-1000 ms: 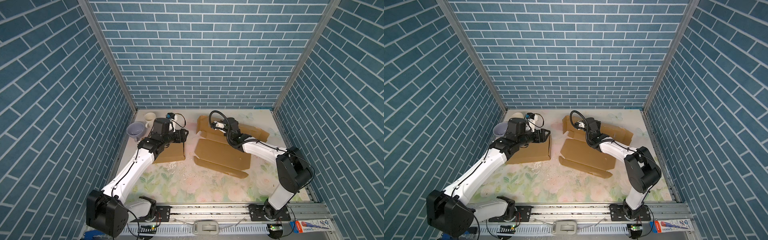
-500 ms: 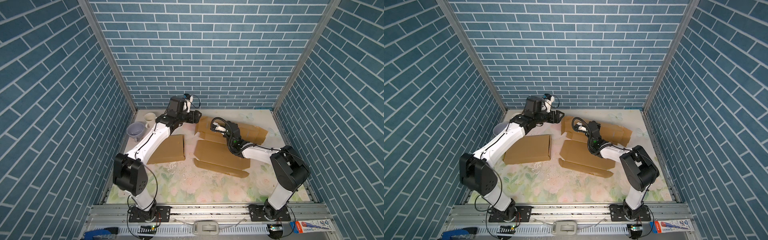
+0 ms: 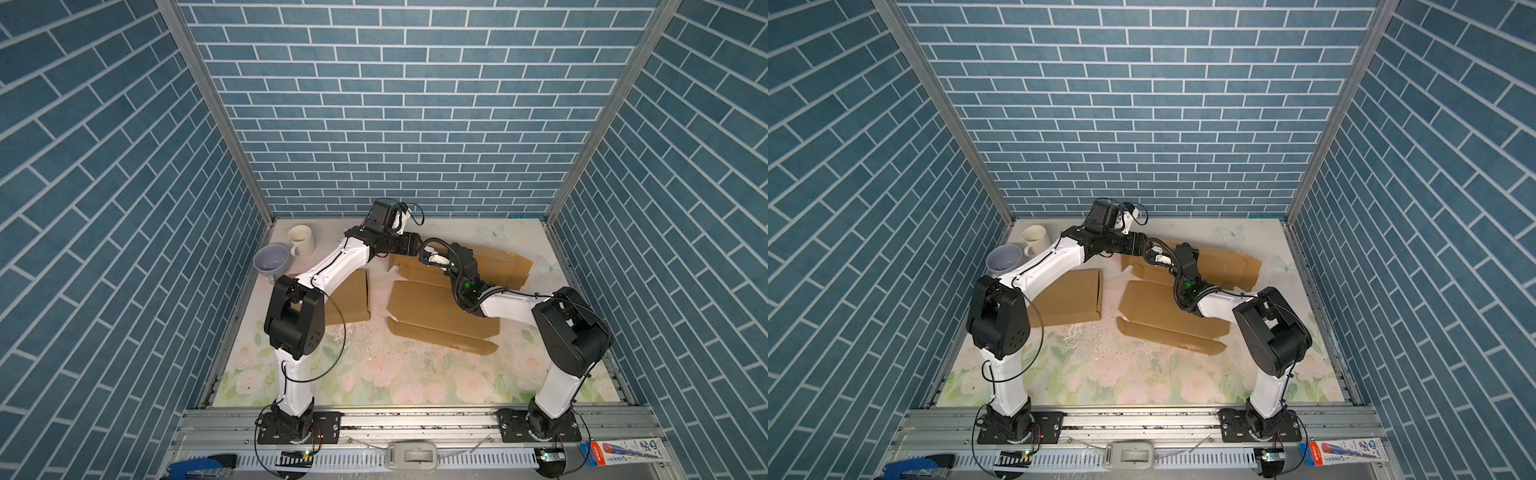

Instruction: Fold the paper box

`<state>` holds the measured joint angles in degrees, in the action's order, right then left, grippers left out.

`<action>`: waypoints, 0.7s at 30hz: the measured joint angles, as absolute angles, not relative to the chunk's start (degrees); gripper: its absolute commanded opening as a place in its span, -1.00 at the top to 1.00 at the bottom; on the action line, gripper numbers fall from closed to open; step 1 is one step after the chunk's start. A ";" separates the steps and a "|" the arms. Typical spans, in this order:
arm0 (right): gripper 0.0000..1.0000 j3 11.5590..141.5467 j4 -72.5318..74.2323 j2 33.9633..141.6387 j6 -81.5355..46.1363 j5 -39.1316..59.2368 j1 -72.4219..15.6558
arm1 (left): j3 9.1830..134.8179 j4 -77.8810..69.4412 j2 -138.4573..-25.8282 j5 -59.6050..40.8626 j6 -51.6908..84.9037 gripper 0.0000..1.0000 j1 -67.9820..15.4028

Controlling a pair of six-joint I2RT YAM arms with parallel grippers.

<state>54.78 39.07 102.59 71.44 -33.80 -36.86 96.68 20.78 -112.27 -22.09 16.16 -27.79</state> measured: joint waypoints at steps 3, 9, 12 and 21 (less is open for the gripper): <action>1.00 54.78 39.44 103.11 71.44 -33.85 -36.86 | 95.77 19.25 -112.25 -23.92 17.85 -0.32 -28.05; 1.00 54.78 40.14 103.28 71.44 -33.63 -36.82 | 94.32 17.67 -112.20 -28.05 19.09 -0.09 -27.22; 1.00 54.78 40.53 103.28 71.44 -32.73 -36.82 | 94.00 17.28 -112.18 -30.65 19.29 -0.08 -26.11; 1.00 54.78 40.56 103.31 71.40 -30.30 -36.86 | 93.84 16.53 -112.25 -35.62 19.92 -0.07 -24.27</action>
